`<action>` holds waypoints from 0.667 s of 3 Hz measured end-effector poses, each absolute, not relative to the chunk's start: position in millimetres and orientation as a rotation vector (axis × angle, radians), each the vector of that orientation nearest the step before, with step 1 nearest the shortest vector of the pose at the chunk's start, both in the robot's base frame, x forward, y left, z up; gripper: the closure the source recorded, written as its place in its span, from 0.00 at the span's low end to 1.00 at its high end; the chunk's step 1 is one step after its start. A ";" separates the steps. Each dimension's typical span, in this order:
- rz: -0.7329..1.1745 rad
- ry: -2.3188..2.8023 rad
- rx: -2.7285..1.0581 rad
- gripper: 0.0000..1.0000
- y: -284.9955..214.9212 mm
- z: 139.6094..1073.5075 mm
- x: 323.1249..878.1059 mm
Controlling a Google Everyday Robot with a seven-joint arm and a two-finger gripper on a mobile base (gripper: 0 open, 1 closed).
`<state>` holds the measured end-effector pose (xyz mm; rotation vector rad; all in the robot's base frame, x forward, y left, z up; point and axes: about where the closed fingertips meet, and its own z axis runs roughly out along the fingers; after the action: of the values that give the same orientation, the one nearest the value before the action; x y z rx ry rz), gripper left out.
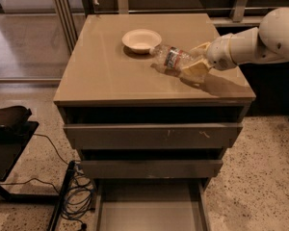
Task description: Pick water bottle from bottom drawer and place on counter
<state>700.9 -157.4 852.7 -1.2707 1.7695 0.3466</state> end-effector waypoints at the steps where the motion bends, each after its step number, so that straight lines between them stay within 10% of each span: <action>1: 0.348 1.770 -1.272 0.81 -156.9 852.0 700.7; 2: 0.348 1.770 -1.272 0.58 -156.9 852.0 700.7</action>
Offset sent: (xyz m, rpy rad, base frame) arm -0.0002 0.0005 -0.0007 -0.0001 0.0014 0.0010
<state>700.7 -156.9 852.0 -1.2718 1.7702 0.3481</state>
